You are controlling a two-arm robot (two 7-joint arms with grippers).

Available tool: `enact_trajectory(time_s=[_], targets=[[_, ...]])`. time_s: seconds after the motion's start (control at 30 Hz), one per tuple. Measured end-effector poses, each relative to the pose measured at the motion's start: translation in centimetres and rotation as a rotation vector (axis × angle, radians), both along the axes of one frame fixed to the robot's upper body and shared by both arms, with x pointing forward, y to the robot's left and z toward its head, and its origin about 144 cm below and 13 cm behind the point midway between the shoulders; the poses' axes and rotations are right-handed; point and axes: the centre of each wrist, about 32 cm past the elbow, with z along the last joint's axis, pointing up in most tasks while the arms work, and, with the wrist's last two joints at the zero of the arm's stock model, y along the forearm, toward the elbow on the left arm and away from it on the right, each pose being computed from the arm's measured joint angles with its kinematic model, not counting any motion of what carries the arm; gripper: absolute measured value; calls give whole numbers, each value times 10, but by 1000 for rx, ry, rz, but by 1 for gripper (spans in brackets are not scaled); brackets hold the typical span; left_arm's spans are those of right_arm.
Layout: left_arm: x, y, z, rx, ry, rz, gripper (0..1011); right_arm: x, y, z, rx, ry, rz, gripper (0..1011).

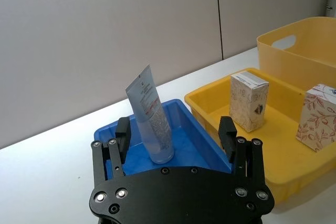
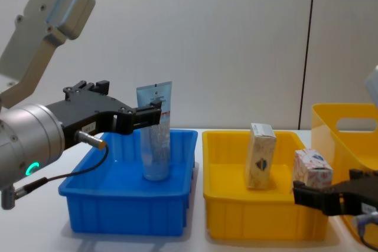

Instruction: Bimanual collaborative sorting of washing and personal care products

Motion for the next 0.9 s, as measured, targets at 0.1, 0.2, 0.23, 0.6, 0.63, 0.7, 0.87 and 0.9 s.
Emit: enact_trajectory(time_s=[0.1,0.2,0.23,0.6,0.63,0.7,0.87,0.9], targets=[[0,0,0,0,0,0,1001,1,1,0,1,0,-1,1003],[0,0,0,0,0,0,1001,1,3,0,1,-1,-3,1003],[0,0,0,0,0,0,1001,1,3,0,2,-1,-4,1003],[0,0,0,0,0,0,1001,10,10,-1,-2,-13,-52,1003],[0,0,0,0,0,0,1001,11,11,-1,-3,-14,-57,1003],[0,0,0,0,0,0,1001,13,12,-1,-2,-14,-61,1003],[0,0,0,0,0,0,1001,19,14,-1,-3,-16,-71,1003],[0,0,0,0,0,0,1002,20,15,-1,-2,-16,-72,1003]])
